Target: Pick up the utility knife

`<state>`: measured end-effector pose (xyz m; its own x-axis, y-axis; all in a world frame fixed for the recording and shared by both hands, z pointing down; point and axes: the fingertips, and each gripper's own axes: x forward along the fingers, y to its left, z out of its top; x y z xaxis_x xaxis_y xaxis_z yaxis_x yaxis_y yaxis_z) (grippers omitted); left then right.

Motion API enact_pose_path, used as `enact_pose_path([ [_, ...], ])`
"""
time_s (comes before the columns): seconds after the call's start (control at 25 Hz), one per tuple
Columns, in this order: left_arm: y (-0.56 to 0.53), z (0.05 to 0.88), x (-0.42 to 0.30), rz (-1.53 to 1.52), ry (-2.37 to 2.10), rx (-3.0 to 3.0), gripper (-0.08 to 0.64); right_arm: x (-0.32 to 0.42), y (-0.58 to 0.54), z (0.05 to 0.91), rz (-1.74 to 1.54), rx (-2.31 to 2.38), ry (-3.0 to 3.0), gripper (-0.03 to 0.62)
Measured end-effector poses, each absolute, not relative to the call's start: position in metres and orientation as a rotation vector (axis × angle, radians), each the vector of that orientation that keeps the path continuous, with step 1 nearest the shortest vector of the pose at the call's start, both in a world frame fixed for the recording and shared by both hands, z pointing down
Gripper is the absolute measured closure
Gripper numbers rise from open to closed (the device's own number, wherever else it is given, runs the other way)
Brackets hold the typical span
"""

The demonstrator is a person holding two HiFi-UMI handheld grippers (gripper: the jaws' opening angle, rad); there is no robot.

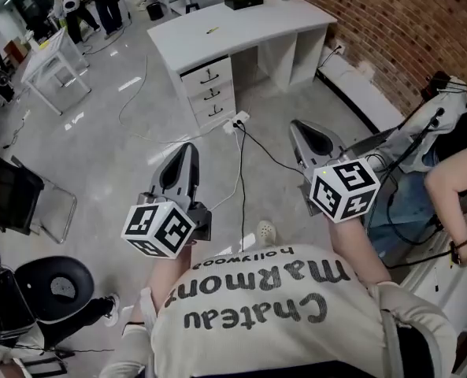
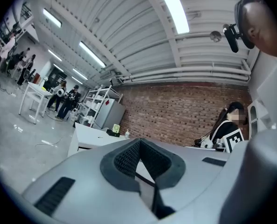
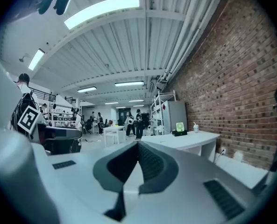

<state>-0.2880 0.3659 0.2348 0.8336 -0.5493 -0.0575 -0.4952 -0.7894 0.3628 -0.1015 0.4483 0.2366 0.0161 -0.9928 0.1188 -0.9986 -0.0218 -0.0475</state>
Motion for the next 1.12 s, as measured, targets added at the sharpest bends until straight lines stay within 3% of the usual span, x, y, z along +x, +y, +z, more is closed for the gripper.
enact_pose_path([
  [0.6, 0.239, 0.216, -0.161, -0.355, -0.864, 2.658, 0.56, 0.041, 0.309, 0.216, 0.186, 2.186, -2.28, 0.589],
  [1.12, 0.194, 0.267, -0.1, -0.244, -0.9, 2.564, 0.56, 0.104, 0.263, 0.275, 0.374, 2.125, -2.312, 0.589],
])
